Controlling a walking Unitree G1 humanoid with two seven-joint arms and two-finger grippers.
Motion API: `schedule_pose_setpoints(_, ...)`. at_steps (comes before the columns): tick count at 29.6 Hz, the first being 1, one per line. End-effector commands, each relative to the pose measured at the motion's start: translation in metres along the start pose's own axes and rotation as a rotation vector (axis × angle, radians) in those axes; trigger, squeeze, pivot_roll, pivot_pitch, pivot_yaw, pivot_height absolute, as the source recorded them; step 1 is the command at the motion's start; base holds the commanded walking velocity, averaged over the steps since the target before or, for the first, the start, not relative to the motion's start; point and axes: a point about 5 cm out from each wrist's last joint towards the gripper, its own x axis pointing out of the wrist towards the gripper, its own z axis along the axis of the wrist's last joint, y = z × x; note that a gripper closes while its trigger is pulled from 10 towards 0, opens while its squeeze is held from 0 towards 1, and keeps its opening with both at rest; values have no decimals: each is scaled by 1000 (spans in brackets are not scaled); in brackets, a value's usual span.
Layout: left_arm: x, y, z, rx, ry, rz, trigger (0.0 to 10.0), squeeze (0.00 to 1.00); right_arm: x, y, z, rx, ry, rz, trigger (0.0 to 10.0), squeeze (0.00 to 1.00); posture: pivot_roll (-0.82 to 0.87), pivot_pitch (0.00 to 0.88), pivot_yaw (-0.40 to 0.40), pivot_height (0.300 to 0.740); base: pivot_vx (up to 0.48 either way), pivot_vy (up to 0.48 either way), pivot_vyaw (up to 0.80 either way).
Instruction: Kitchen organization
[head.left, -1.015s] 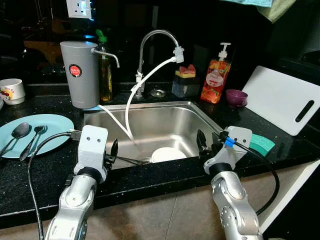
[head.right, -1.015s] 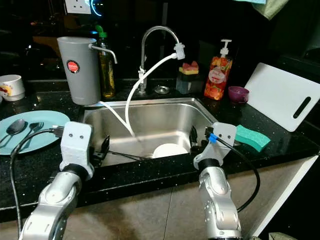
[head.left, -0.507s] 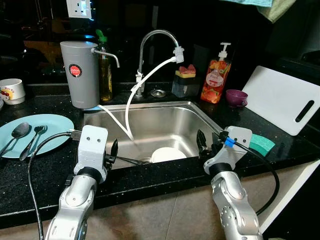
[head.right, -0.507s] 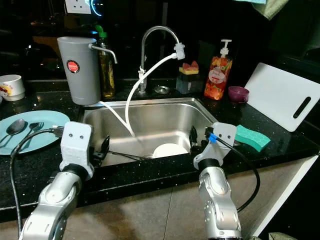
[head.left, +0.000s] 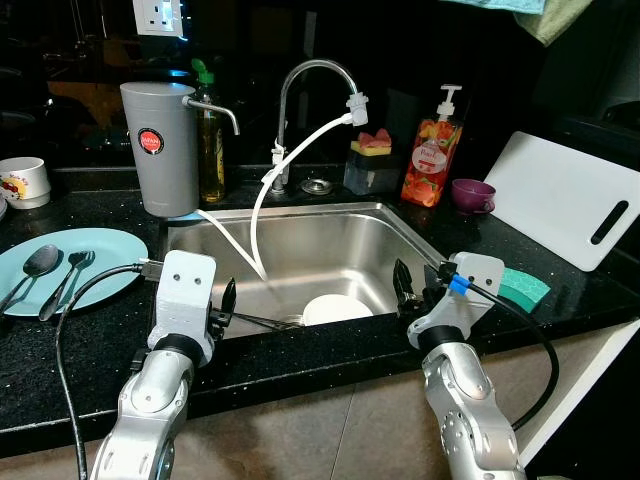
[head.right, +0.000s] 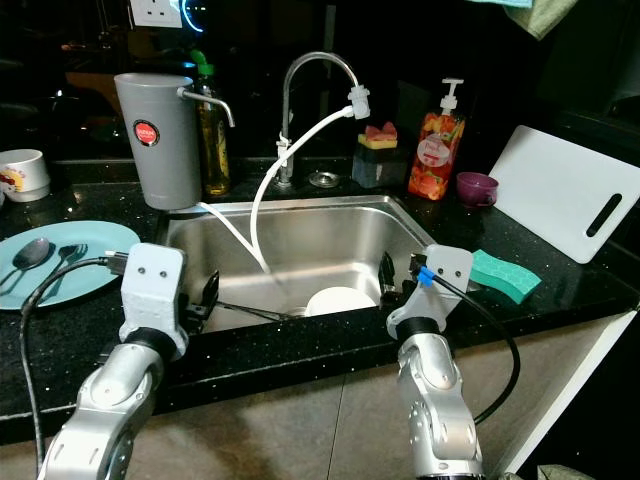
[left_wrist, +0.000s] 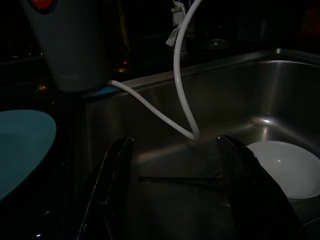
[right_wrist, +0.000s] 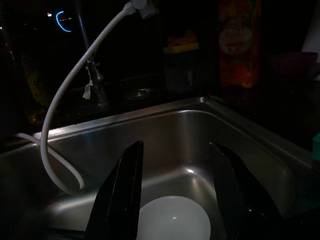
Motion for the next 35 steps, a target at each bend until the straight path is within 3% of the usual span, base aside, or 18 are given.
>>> schedule_pose_setpoints(1,0,-1,-1,10,5,-4,10000,0,1,0,-2,3,13,0,10000,0,195,27,-119,740,0,0,0)
schedule_pose_setpoints(35,0,-1,-2,10,6,-2,10000,0,0,0,-2,4,12,-4,10000,0,194,31,-116,740,0,0,0)
